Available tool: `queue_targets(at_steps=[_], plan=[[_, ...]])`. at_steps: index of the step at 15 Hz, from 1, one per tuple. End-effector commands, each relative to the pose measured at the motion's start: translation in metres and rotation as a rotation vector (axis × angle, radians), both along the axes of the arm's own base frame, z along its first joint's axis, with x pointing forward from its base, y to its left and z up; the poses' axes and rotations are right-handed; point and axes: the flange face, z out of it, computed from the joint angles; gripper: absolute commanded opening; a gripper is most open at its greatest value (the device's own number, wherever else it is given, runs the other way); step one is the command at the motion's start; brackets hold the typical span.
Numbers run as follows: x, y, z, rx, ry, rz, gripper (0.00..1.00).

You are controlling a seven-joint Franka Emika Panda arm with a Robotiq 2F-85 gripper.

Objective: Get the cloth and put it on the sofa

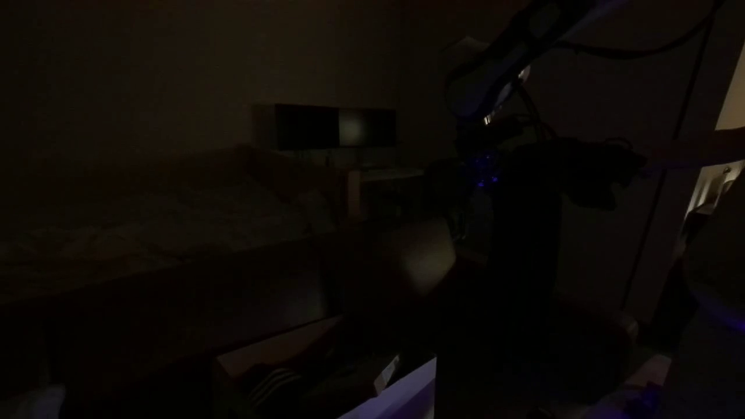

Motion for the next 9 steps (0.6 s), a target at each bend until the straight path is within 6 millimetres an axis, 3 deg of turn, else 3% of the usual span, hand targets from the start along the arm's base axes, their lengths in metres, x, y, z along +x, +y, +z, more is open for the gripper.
queue_targets(at_steps=[1, 4, 9], plan=[[-0.016, 0.004, 0.011, -0.091, -0.025, -0.03, 0.46], [-0.021, -0.005, 0.013, -0.26, -0.036, -0.111, 0.66], [-0.034, -0.038, -0.01, -0.402, 0.067, -0.268, 0.97]])
